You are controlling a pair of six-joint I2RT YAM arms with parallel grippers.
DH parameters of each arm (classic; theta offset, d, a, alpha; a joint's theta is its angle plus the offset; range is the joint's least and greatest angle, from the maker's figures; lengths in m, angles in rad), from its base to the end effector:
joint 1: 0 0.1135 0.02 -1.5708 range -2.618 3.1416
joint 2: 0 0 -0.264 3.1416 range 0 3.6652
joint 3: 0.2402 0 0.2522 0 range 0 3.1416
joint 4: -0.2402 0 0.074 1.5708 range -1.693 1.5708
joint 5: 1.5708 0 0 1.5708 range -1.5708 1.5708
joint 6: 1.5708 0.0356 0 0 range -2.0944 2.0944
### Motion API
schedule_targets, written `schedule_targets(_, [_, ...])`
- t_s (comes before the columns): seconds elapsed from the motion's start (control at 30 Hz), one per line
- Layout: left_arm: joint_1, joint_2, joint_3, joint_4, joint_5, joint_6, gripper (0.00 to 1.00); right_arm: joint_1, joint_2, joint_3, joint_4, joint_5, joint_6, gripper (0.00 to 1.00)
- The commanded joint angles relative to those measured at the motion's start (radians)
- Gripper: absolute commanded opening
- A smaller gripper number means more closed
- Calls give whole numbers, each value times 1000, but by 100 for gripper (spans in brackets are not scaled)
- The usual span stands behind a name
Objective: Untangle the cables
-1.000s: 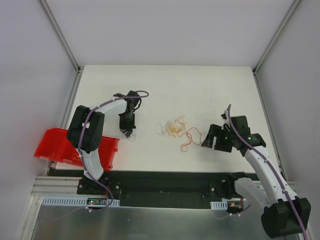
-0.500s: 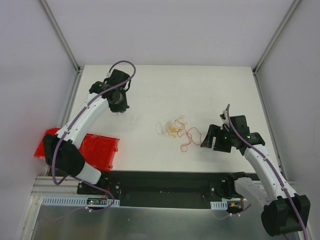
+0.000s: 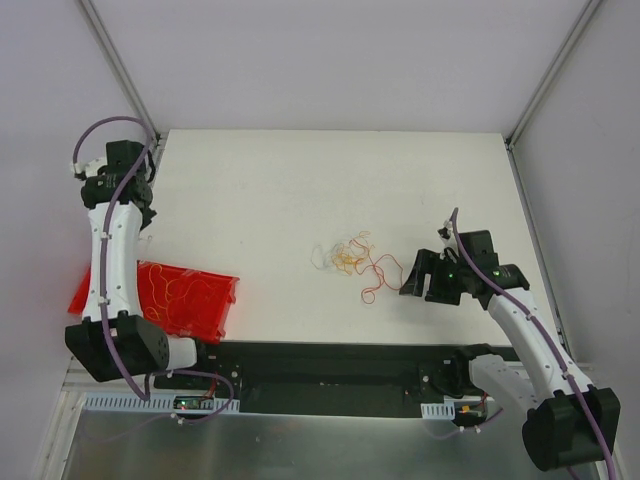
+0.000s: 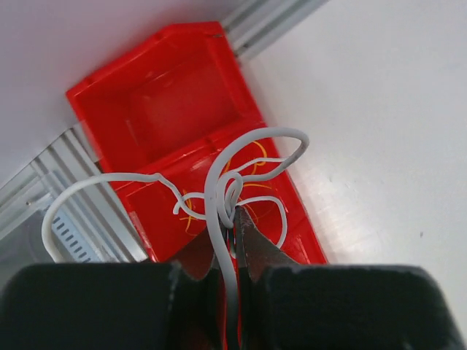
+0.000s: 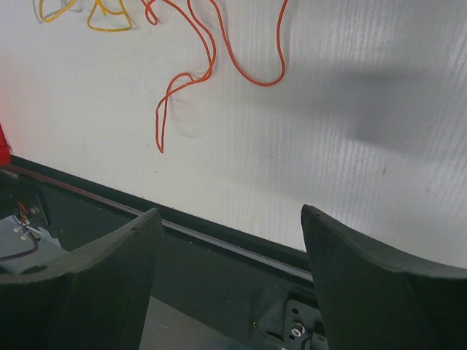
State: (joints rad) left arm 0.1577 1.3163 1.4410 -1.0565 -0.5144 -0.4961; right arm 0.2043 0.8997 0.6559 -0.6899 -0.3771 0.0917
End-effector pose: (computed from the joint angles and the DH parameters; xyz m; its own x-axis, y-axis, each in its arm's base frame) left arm 0.2459 0.0568 0.3747 -0.4942 -0.4982 -0.7125 -0.7524 0.6556 0.0634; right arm 0.1655 0.0477 0.2333 -0.8207 -0.0831 -0.5653 -0.3293 0.8773 0.3492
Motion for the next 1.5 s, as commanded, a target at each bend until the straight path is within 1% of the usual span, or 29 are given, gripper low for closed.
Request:
schedule_targets(0.0, [121, 1, -28, -45, -70, -35, 0, -6, -7, -4, 12, -20, -18, 79])
schedule_targets(0.13, [310, 67, -45, -34, -6, -45, 0, -6, -7, 1, 9, -22, -18, 79])
schedule_targets(0.2, [373, 93, -51, -34, 16, -68, 0, -6, -13, -1, 9, -20, -18, 79])
schedule_targets(0.3, [433, 130, -67, -36, 45, -110, 0, -6, -22, -4, 12, -16, -15, 79])
schedule_targets(0.4, [468, 161, -79, -36, 51, -130, 0, -5, -31, -4, 9, -13, -15, 79])
schedule_targets(0.53, [506, 152, -90, -48, 25, -165, 0, -5, -45, -7, 9, -8, -12, 79])
schedule_targets(0.6, [519, 143, -73, -59, -7, -174, 0, -6, -41, -9, 9, -9, -12, 79])
schedule_targets(0.67, [520, 138, -21, -94, -38, -199, 0, -6, -36, -7, 7, -13, -12, 79])
schedule_targets(0.8, [520, 107, 41, -131, -44, -217, 0, -6, -19, -7, 10, -19, -17, 79])
schedule_targets(0.97, [519, 97, 68, -129, -50, -237, 0, -6, 7, -9, 18, -29, -18, 79])
schedule_targets(1.13, [520, 86, 62, -128, -67, -242, 1, -5, 10, -7, 16, -37, -20, 79])
schedule_targets(1.2, [523, 96, 47, -119, -64, -239, 5, -5, 5, -9, 20, -39, -20, 79])
schedule_targets(1.27, [525, 118, 32, -111, -59, -242, 7, -5, 10, -9, 21, -42, -21, 79])
schedule_targets(1.4, [526, 156, -14, -89, -85, -260, 6, -5, 19, -7, 20, -51, -24, 79])
schedule_targets(1.47, [526, 155, -59, -57, -131, -263, 6, -6, 22, -7, 20, -52, -24, 79])
